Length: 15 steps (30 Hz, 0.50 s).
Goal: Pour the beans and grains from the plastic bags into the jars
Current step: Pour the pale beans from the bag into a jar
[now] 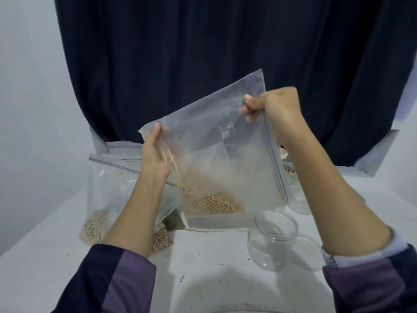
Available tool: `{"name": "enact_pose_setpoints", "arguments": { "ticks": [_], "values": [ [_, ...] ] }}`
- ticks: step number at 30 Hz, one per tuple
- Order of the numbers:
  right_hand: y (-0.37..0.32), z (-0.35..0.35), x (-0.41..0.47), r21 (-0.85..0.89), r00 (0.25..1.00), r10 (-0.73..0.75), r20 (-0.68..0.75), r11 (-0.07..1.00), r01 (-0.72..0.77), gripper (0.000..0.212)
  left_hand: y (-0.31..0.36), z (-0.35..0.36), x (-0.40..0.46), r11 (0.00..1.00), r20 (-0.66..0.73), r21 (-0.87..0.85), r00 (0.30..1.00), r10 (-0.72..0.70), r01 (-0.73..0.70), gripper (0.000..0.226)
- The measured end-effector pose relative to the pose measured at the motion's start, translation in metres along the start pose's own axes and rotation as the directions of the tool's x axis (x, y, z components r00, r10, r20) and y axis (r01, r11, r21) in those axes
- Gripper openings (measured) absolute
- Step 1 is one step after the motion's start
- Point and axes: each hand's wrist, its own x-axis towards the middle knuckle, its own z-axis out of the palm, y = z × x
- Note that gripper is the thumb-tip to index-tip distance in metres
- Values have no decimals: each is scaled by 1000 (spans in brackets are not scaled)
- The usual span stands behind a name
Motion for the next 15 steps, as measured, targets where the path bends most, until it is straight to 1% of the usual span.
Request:
{"name": "enact_pose_setpoints", "arguments": {
  "ticks": [2, 4, 6, 8, 11, 12, 14, 15],
  "values": [
    [2, -2, 1, 8, 1000, 22, -8, 1000, -21, 20, 1, -1, 2, 999, 50, -21, 998, 33, -32, 17],
    [3, -3, 2, 22, 999, 41, -16, 999, -40, 21, 2, 2, 4, 999, 67, -4, 997, 48, -48, 14],
    [4, -4, 3, 26, 999, 48, -18, 999, -47, 21, 1, 6, 8, 998, 39, 43, 998, 53, -54, 14],
    [5, -5, 3, 25, 999, 49, -10, 998, -49, 21, -2, 5, 16, 993, 4, 84, 996, 86, -86, 10],
    [8, -8, 5, 43, 999, 50, -17, 998, -49, 22, -5, 6, 21, 990, -30, 69, 992, 121, -119, 13],
    [8, -9, 6, 50, 998, 52, -21, 997, -51, 22, -5, 7, 20, 991, -18, 60, 993, 119, -117, 15],
    [9, -11, 8, 67, 998, 63, -19, 996, -62, 22, -3, 10, 17, 991, 27, 49, 992, 125, -126, 12],
    [10, -12, 9, 75, 997, 70, -14, 995, -69, 21, -2, 12, 15, 990, 41, 34, 990, 137, -138, 16]
  ]
}}
